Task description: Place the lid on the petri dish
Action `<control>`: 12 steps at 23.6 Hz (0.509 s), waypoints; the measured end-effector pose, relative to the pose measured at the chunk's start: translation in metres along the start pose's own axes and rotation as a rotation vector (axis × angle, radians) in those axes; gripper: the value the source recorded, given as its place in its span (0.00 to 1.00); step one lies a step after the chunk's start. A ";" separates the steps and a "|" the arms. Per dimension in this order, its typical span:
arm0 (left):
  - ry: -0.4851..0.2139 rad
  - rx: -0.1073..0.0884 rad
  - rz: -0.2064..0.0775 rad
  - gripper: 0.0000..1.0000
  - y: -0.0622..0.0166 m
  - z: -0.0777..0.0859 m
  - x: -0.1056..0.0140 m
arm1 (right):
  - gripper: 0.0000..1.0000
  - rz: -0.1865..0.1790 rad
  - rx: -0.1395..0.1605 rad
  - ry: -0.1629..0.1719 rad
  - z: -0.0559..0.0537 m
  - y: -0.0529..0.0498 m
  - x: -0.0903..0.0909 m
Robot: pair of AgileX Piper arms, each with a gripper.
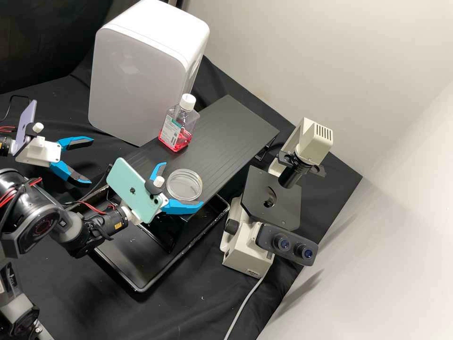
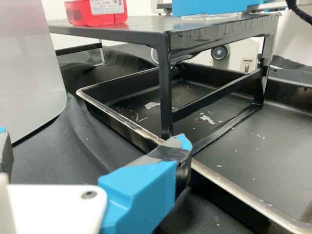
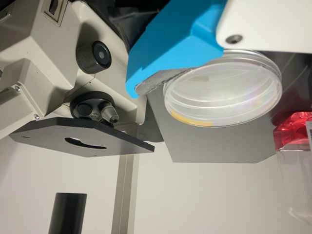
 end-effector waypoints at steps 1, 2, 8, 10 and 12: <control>0.000 0.000 0.000 1.00 0.0000 0.000 0.000 | 1.00 0.000 0.000 0.000 0.000 0.000 0.000; 0.001 0.006 0.000 1.00 0.0000 0.000 0.000 | 1.00 0.000 0.000 0.000 0.000 0.000 0.000; 0.070 0.092 0.016 1.00 0.0007 0.003 -0.001 | 1.00 0.032 -0.001 -0.039 0.000 -0.001 -0.001; 0.084 0.096 0.027 1.00 0.0039 0.005 -0.005 | 1.00 0.036 -0.003 -0.042 -0.001 -0.001 -0.001; 0.083 0.096 0.032 1.00 0.0060 0.006 -0.009 | 1.00 0.048 -0.005 -0.048 -0.001 -0.001 -0.002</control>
